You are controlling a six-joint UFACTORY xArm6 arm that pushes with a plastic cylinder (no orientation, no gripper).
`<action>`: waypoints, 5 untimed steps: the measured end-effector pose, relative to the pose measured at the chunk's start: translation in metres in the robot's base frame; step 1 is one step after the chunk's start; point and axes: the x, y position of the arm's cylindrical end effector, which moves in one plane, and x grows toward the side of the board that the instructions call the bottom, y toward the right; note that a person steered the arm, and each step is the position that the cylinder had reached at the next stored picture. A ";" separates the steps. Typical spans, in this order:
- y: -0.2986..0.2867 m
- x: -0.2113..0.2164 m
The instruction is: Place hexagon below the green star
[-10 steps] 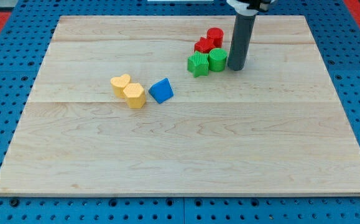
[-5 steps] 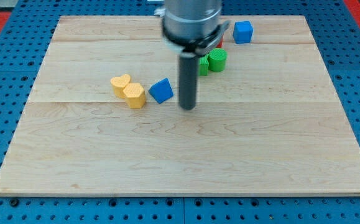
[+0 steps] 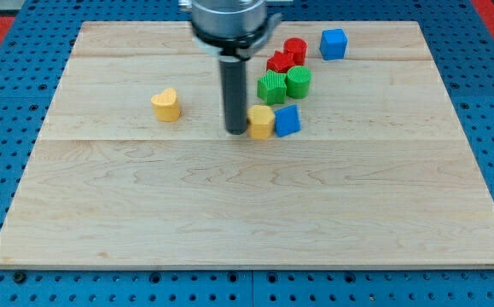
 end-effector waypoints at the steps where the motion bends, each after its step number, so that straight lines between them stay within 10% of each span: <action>1: 0.010 -0.014; 5: 0.055 -0.014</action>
